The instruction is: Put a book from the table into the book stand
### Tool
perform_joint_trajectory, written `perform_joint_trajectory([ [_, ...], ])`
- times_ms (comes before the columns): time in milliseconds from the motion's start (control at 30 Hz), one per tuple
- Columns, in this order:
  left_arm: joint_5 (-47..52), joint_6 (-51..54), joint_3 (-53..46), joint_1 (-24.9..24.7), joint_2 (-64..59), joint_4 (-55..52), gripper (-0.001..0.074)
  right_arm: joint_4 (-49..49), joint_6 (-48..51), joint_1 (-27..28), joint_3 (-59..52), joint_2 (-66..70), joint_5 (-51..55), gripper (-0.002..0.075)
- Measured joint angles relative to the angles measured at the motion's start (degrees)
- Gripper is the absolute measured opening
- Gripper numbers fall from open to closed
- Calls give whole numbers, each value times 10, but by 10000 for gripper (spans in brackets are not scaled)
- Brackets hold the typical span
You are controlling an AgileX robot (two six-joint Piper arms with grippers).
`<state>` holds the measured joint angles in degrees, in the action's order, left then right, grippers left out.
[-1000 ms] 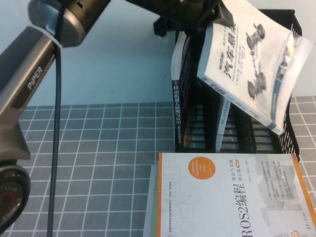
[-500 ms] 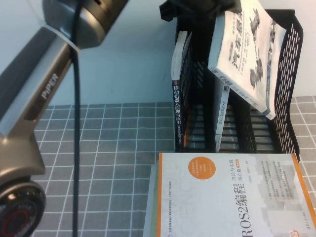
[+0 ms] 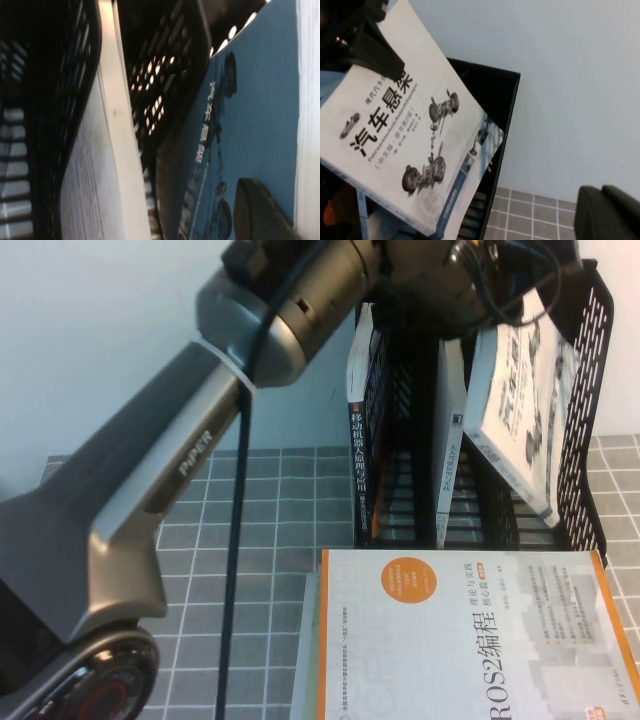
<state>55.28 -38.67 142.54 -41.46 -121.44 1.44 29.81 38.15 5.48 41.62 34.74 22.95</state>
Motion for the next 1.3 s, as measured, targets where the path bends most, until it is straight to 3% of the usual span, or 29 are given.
perform_joint_trajectory([
  [400,-24,33,0,-19,-47,-6,139,2,-8,0,0,0,32,-2],
  [567,-143,84,2,-19,-40,17,430,1,-15,0,0,0,102,-2],
  [633,-171,94,3,-16,-34,21,499,-4,-16,0,0,0,116,-2],
  [700,-187,111,3,-10,-27,23,512,-5,-16,0,0,0,124,-3],
  [800,-187,163,3,0,-9,22,420,-5,0,0,0,0,150,-3],
  [967,-125,288,3,4,64,-14,94,-7,109,0,0,0,292,-3],
  [1100,-67,345,5,4,132,-21,18,-10,150,0,0,0,393,-3],
  [1300,-17,427,9,4,198,43,2,-35,124,0,0,-5,431,-3],
])
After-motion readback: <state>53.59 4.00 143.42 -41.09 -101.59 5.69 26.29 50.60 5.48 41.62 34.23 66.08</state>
